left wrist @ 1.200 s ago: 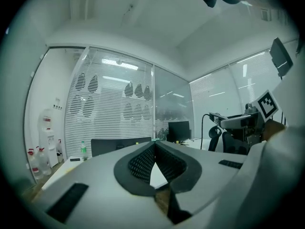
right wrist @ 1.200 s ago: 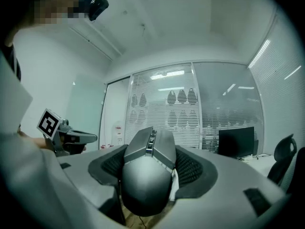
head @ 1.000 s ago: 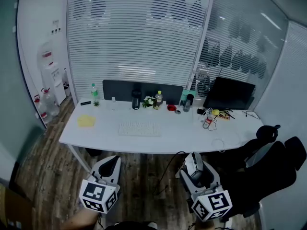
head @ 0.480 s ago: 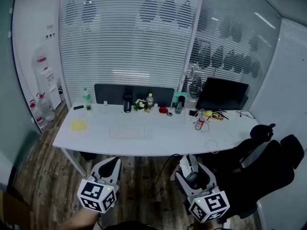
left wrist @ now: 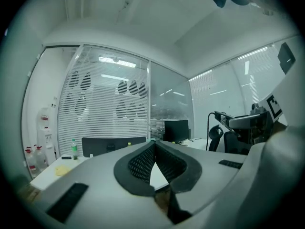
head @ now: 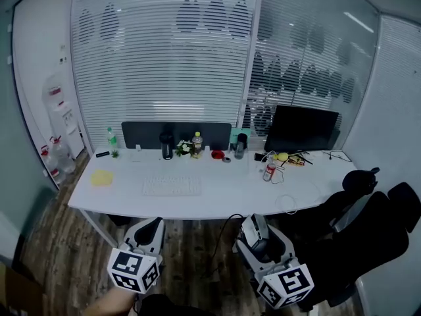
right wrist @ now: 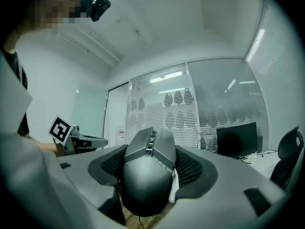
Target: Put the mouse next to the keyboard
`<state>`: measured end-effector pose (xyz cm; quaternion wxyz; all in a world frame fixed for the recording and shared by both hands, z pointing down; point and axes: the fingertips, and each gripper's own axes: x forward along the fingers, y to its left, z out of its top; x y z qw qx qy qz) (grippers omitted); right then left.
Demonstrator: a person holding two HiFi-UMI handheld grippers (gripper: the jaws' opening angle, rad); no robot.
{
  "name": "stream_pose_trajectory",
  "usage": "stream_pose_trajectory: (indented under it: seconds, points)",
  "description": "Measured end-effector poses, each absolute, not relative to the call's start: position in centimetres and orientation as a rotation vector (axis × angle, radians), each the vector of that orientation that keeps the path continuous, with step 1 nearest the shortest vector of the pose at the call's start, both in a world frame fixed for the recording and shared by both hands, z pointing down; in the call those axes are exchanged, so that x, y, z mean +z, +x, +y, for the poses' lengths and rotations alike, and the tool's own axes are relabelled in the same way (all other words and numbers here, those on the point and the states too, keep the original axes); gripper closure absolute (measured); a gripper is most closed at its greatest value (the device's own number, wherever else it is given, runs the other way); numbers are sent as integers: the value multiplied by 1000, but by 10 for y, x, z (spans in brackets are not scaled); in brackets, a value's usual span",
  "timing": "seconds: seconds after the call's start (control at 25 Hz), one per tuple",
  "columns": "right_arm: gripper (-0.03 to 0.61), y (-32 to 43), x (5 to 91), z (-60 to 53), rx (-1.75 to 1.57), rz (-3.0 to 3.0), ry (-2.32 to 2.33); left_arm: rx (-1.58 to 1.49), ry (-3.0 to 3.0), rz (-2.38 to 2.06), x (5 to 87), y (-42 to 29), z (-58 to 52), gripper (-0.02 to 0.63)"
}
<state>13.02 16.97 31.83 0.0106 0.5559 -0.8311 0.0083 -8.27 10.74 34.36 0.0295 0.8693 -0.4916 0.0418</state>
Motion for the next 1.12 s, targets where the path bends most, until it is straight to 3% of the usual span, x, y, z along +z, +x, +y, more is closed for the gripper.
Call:
stream_pose_trajectory:
  seconds: [0.44, 1.12]
  points:
    - [275, 128, 326, 105, 15, -2562, 1752, 107, 2691, -1456, 363, -73, 34, 586]
    - [275, 58, 328, -60, 64, -2481, 1808, 147, 2711, -1398, 376, -132, -145, 586]
